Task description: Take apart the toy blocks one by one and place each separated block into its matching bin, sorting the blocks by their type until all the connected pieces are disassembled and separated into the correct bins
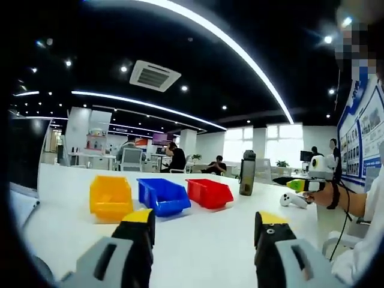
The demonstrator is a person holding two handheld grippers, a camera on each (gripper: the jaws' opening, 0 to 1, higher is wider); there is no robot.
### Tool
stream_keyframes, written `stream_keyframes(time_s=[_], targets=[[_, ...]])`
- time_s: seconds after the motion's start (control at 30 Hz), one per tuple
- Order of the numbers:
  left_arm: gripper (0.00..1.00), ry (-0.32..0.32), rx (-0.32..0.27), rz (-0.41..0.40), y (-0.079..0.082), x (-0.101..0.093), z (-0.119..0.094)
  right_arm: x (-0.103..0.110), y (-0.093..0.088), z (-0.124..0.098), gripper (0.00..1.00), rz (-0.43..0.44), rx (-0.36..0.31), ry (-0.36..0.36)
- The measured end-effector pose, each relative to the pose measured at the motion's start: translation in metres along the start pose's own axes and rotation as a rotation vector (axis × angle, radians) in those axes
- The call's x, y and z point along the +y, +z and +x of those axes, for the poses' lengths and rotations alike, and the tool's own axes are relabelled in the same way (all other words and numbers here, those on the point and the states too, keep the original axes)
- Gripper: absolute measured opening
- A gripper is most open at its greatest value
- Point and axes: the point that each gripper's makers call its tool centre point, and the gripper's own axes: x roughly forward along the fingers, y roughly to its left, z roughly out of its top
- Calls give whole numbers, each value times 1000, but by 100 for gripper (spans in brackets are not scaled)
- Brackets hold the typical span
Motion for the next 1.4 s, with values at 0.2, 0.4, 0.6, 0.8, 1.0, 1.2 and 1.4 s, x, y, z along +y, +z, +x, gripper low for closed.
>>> stream_keyframes(time_s=[0.2,0.4,0.6,0.8,1.0,1.2,1.4], targets=[[67,2,5,-3,-2,1,0,-1,-1,-1,70,1,2,-7],[67,0,7,-3,-3,-1,-1,-3,-3,-2,69,10,8,-12],[67,-1,9,-2,-3,-1,-2,-4,-4,-3,68,15,7,-16],[67,-29,62,33,-6,-2,-6,-7,0,-6,65,10,3,-28],[67,-31,28,16,-1,-7,-4,-6,-4,-4,64,20,10,-30],[66,-27,28,9,-3,-6,-5,-4,-3,-3,63,16,10,-24],[66,-24,29,10,-3,-4,-5,-3,-6,-3,62,25,15,-26]])
